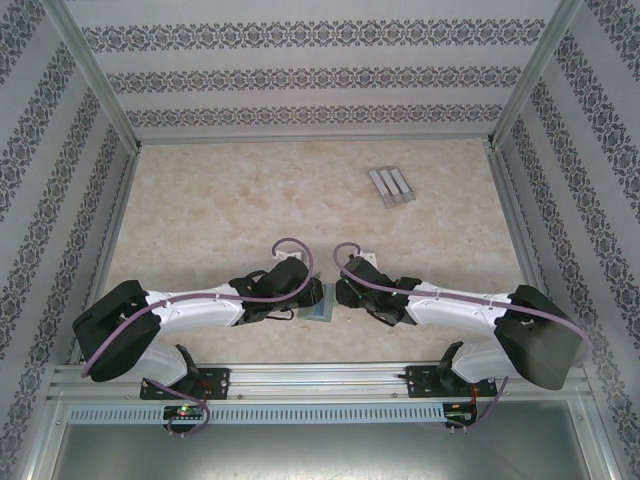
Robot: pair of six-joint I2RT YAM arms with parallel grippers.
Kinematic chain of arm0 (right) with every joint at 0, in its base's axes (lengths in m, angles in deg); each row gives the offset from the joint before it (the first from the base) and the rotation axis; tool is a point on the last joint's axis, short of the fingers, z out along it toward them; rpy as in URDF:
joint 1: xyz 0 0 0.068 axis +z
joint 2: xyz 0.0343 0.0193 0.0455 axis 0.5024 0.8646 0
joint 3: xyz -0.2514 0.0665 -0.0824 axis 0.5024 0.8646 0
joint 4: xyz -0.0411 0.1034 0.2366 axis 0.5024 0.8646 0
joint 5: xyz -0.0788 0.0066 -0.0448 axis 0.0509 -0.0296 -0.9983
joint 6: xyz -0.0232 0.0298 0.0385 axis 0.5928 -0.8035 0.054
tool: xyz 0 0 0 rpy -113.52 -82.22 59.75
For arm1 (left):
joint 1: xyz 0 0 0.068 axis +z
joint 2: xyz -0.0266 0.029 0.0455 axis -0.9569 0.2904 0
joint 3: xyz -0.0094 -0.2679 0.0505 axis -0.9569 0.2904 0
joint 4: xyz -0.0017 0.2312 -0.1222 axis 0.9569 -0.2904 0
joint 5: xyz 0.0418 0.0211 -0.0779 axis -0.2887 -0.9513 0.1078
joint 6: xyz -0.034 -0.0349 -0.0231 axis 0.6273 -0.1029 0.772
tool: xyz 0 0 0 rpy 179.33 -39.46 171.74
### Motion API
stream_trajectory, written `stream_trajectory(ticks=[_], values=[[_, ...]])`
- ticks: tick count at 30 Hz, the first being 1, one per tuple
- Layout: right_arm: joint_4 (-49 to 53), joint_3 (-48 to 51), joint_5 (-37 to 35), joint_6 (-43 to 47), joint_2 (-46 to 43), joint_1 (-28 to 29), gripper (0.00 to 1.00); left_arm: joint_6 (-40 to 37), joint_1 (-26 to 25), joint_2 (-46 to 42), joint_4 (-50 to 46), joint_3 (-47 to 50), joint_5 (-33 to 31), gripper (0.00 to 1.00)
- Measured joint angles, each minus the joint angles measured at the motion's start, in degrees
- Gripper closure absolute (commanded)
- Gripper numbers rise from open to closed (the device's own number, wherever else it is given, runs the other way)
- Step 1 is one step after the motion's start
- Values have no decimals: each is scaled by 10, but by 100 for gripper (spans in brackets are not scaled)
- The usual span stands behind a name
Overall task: Put the credit cards into the card holder
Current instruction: Close the card holder at the center of the table.
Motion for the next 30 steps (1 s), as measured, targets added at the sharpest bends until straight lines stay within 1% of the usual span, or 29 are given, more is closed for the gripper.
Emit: stream_trajectory(ticks=[4,6,11,14,17,20,22,25,27,28,30], values=[[-1,1,1,-3,-5,0,73,0,0,-7,4,11,6,60],[-5,6,7,-8,-7,0,78,0,0,-12,4,15,8,59],[-11,15,28,-22,-11,0,87,0,0,-28,4,16,13,57],[-15,19,37,-32,-19,0,87,0,0,-43,4,21,17,54],[-23,24,49,-44,-28,0,88,0,0,-55,4,26,23,54],[-32,26,61,-56,-29,0,94,0,0,-62,-1,26,23,54],[-35,26,65,-63,-29,0,95,0,1,-66,-7,27,23,57],[-40,27,71,-67,-29,0,97,-2,3,-77,-12,37,23,70],[-46,31,75,-67,-31,-5,99,-6,6,-85,-20,46,25,76],[-47,34,77,-67,-33,-8,99,-9,9,-86,-27,49,27,78],[-48,39,84,-67,-38,-17,100,-18,12,-86,-38,49,31,78]])
